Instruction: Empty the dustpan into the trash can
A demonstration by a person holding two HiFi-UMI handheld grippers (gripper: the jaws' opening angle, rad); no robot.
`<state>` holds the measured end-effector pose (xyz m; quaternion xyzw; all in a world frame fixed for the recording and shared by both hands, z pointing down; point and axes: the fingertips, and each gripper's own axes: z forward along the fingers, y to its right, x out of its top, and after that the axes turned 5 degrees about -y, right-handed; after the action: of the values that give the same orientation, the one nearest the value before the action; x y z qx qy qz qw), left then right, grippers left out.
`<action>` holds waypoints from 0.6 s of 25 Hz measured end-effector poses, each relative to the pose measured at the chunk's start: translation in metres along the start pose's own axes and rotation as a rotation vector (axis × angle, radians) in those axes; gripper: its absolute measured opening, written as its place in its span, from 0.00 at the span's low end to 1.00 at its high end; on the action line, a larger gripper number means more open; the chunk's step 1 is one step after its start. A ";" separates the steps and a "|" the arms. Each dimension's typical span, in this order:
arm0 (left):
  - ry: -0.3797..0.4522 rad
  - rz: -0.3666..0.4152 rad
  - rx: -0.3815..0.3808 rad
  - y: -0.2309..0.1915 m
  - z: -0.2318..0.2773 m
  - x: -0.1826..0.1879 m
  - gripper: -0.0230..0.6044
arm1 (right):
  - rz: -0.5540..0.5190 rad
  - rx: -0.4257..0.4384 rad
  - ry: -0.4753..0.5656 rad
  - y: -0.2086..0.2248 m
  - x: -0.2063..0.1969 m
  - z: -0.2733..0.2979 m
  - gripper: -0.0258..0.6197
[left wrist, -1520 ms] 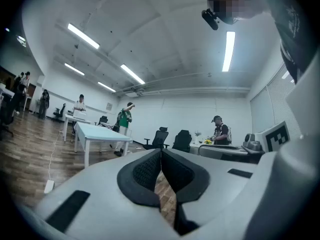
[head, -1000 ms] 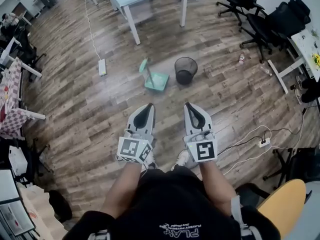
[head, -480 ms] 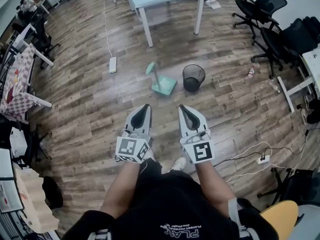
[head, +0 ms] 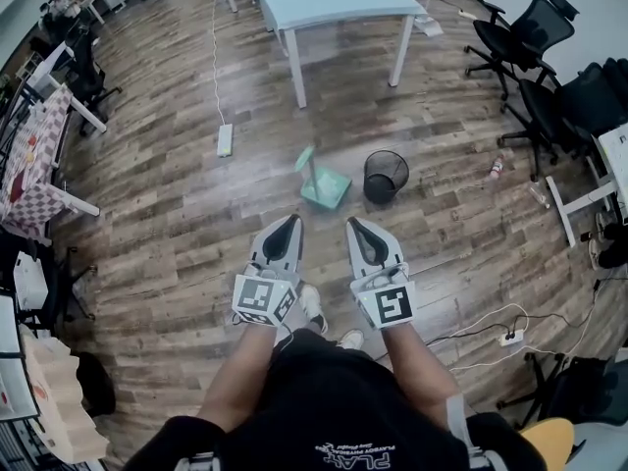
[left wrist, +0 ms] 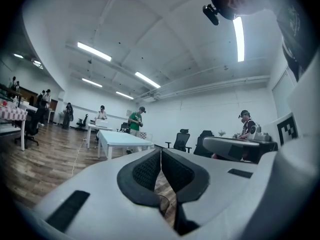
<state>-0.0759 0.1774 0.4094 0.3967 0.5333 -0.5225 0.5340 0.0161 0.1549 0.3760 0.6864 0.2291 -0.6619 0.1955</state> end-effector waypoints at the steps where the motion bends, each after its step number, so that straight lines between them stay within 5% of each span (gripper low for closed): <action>1: -0.004 -0.001 -0.008 -0.006 0.006 0.000 0.07 | -0.008 0.002 -0.024 0.001 -0.005 0.008 0.08; 15: -0.045 0.011 -0.067 -0.081 0.081 -0.003 0.07 | -0.032 -0.059 -0.074 0.027 -0.029 0.106 0.08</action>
<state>-0.1428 0.0871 0.4322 0.3698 0.5360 -0.5104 0.5617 -0.0555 0.0706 0.3992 0.6515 0.2521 -0.6829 0.2137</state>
